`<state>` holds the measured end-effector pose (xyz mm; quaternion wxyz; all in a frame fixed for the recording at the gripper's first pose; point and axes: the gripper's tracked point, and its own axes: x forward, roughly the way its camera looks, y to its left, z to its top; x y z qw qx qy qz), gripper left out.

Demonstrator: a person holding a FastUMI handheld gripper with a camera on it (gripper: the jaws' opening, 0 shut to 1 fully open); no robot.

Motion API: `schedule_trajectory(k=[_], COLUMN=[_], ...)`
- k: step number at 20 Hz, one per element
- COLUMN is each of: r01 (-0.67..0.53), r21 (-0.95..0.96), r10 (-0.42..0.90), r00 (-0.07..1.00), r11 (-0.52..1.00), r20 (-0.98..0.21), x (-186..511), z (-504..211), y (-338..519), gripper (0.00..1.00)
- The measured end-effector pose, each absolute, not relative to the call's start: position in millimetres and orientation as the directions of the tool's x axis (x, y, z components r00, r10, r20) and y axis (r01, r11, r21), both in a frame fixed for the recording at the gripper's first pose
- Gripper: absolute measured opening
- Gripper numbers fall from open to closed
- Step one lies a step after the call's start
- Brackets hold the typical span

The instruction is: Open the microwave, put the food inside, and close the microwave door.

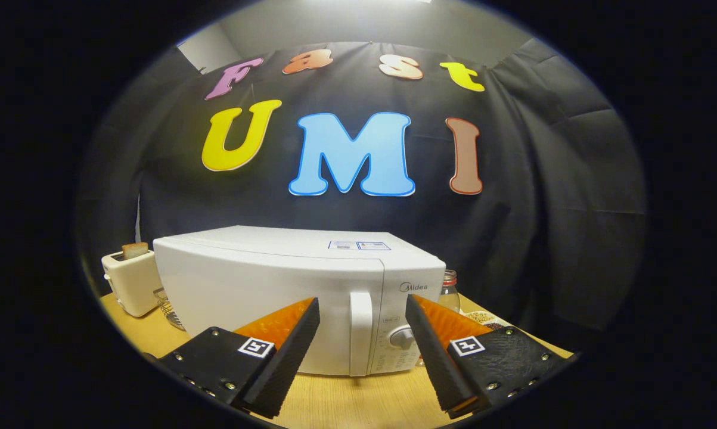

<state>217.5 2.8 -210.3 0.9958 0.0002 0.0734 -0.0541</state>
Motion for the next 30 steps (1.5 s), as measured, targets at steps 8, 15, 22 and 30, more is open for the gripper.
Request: schedule_trajectory(k=[8, 15, 22, 30], r01=[0.106, 0.094, 0.085, 0.088], r21=[0.013, 0.096, 0.086, 0.053], r10=[-0.101, -0.068, -0.061, -0.072], r00=[0.975, 0.967, 0.965, 0.966], r11=[0.994, 0.991, 0.993, 0.995], r20=[-0.196, -0.245, -0.256, -0.247], x=[241, 245, 225, 152], z=[-251, -262, -261, -251], y=[7, 3, 8, 31], gripper=[0.63, 0.22, 0.09, 0.09])
